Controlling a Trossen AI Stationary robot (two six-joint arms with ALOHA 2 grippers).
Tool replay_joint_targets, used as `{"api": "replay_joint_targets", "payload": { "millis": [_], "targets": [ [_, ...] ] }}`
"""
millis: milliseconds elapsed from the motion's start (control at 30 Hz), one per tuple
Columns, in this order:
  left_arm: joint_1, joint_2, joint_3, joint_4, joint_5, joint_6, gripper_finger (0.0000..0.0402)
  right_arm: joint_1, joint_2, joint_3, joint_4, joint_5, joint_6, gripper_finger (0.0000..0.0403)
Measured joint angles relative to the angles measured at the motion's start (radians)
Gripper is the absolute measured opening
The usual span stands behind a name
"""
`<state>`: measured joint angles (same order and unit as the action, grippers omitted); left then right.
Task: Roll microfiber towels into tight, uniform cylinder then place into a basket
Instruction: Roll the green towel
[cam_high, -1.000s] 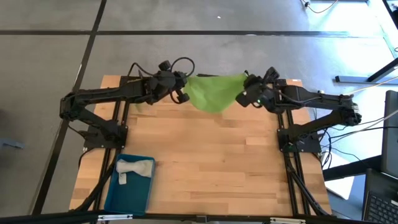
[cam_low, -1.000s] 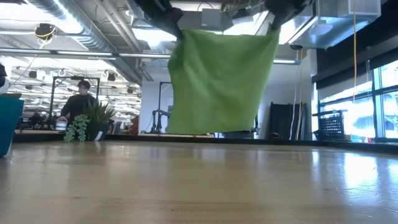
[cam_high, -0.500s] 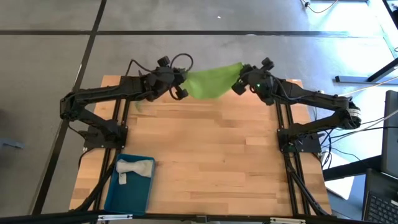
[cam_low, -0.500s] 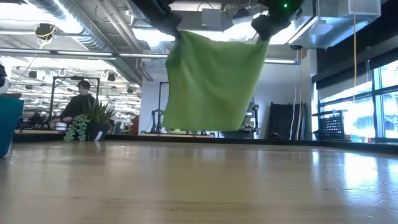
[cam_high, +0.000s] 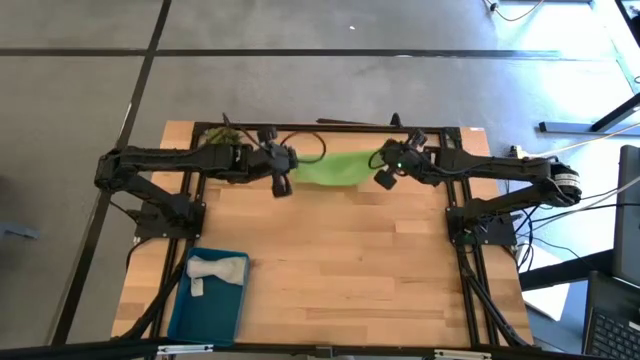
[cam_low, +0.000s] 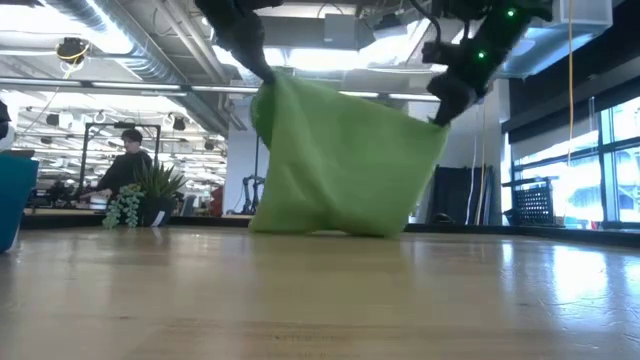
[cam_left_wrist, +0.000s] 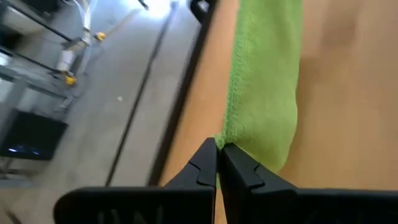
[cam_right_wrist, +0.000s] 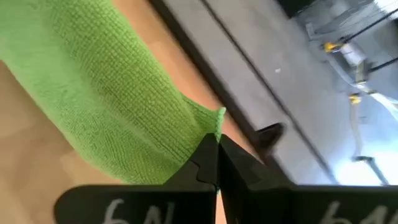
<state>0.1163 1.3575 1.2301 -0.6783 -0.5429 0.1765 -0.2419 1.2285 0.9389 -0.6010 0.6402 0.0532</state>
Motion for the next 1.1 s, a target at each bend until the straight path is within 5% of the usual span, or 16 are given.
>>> {"api": "replay_joint_targets", "payload": {
  "millis": [567, 1100],
  "targets": [
    [-0.321, 0.060, 0.000, -0.193, 0.066, -0.420, 0.0000, 0.247, -0.002, -0.139, -0.016, -0.147, 0.222, 0.0004],
    [-0.547, 0.380, 0.000, -0.167, 0.146, -0.650, 0.0000, 0.494, 0.038, -0.180, 0.003, -0.173, 0.437, 0.0004]
  ]
}}
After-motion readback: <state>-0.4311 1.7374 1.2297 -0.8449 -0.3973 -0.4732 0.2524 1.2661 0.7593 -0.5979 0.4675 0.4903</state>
